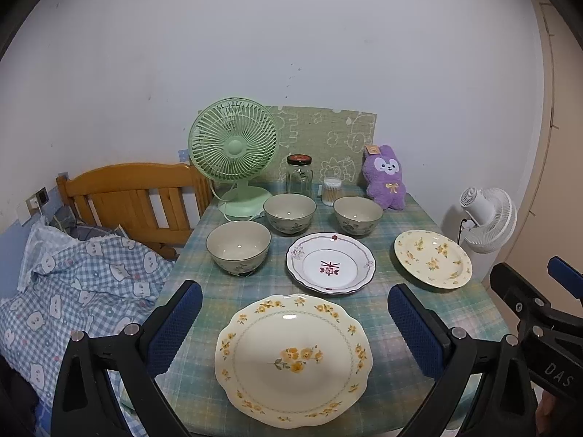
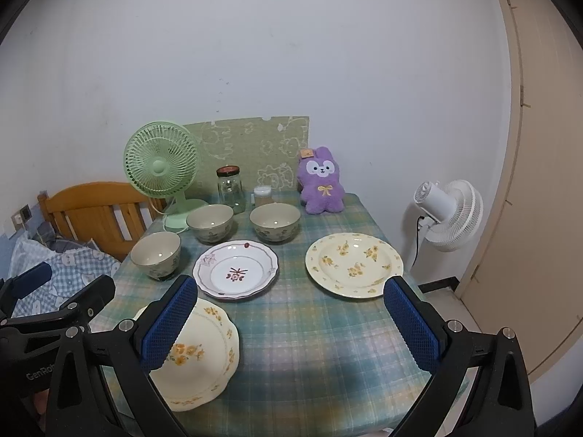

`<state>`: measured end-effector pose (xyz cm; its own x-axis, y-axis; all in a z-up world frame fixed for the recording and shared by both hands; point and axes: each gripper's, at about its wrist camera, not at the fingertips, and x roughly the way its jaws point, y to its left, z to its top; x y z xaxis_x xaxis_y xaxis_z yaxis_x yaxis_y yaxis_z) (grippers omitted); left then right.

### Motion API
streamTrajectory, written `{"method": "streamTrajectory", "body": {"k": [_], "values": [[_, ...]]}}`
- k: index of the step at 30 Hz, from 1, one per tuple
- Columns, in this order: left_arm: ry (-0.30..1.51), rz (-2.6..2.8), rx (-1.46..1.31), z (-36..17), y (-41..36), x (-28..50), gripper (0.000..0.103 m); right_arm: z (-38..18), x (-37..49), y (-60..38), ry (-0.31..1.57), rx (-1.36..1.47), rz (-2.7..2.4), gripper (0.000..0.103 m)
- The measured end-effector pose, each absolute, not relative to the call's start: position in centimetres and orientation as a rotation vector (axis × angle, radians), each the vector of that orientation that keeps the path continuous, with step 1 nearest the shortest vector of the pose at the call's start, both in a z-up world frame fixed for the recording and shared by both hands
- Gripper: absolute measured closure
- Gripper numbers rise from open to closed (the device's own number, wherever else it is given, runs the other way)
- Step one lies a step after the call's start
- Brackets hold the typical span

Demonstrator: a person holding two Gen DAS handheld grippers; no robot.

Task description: Organize plates and bowls

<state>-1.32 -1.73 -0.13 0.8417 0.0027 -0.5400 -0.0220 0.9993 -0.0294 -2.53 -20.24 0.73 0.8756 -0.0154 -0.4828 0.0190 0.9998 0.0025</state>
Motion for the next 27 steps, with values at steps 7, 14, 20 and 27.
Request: {"method": "streamTrajectory", "body": {"k": [7, 14, 20, 27], "values": [[0.563, 0.018, -0.025, -0.20, -1.74, -1.05, 0.000, 0.38, -2.50, -20.31, 0.500, 0.013, -0.018, 0.000], [0.561, 0.021, -0.022, -0.53, -1.70, -1.17, 0.001, 0.25, -2.36, -20.15, 0.503, 0.018, -0.017, 0.000], [0.563, 0.015, -0.022, -0.90, -1.84, -1.36, 0.001, 0.02, -2.56, -20.24, 0.506, 0.026, -0.026, 0.000], [0.559, 0.009, -0.020, -0.96, -1.97, -1.55, 0.001, 0.00, -2.85, -20.39, 0.503, 0.029, -0.031, 0.000]]}}
